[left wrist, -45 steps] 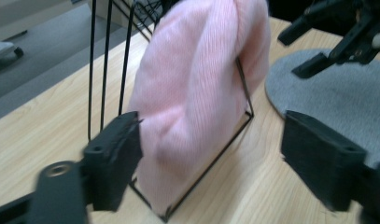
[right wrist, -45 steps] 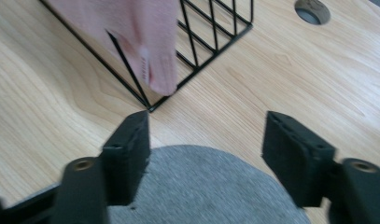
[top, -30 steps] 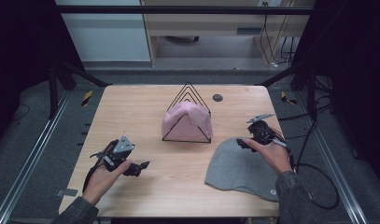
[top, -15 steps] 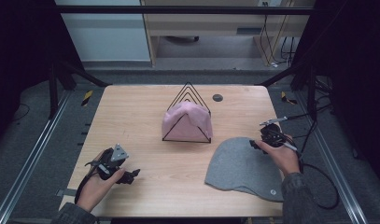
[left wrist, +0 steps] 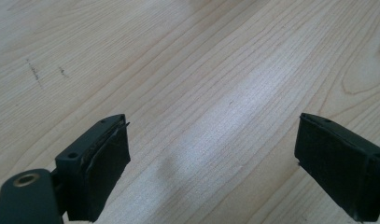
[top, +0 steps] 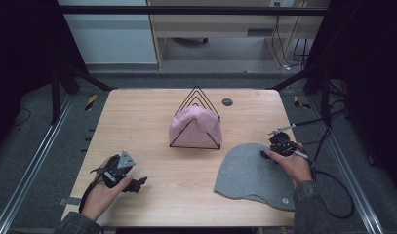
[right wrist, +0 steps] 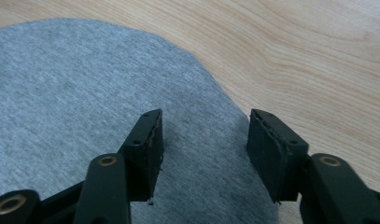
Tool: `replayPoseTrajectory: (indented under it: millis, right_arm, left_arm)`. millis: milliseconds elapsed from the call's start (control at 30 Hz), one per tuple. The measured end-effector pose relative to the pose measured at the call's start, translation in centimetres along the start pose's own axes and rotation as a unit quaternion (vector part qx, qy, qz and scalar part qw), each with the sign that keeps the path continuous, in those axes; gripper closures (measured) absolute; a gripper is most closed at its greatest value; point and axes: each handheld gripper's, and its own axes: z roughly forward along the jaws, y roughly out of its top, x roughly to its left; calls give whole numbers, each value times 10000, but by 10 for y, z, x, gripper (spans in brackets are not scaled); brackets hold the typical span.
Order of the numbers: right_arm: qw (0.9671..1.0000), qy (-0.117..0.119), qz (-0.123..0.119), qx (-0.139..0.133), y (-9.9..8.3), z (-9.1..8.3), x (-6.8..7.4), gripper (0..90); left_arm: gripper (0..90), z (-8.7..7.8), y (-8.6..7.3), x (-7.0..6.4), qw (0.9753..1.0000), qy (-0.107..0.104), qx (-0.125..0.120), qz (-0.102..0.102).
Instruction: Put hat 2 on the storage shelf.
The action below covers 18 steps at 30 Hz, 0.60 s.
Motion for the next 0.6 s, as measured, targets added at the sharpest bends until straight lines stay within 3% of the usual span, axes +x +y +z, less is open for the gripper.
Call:
replayPoseTrajectory:
  millis: [100,167,233,333,433,600]
  right_arm:
    - [9999,117,70,-81,2,-2,-2,470]
    - [9998,80,81,-173,5,-3,-1,421]
    - [9999,13,96,-100,7,-1,-1,367]
    - [9999,26,113,21,7,3,-1,380]
    - [10000,75,-3,52,6,4,2,419]
    - [9995,138,-200,185,5,3,7,597]
  left_arm:
    - [94,-1,0,0,10000,-1,-9,4]
    - [94,-1,0,1,10000,1,12,19]
    - [94,0,0,1,10000,9,1,-14]
    - [94,-2,0,1,10000,18,-2,-4]
    - [95,-1,0,2,10000,9,-11,-13]
    - [95,0,0,4,10000,24,10,-38]
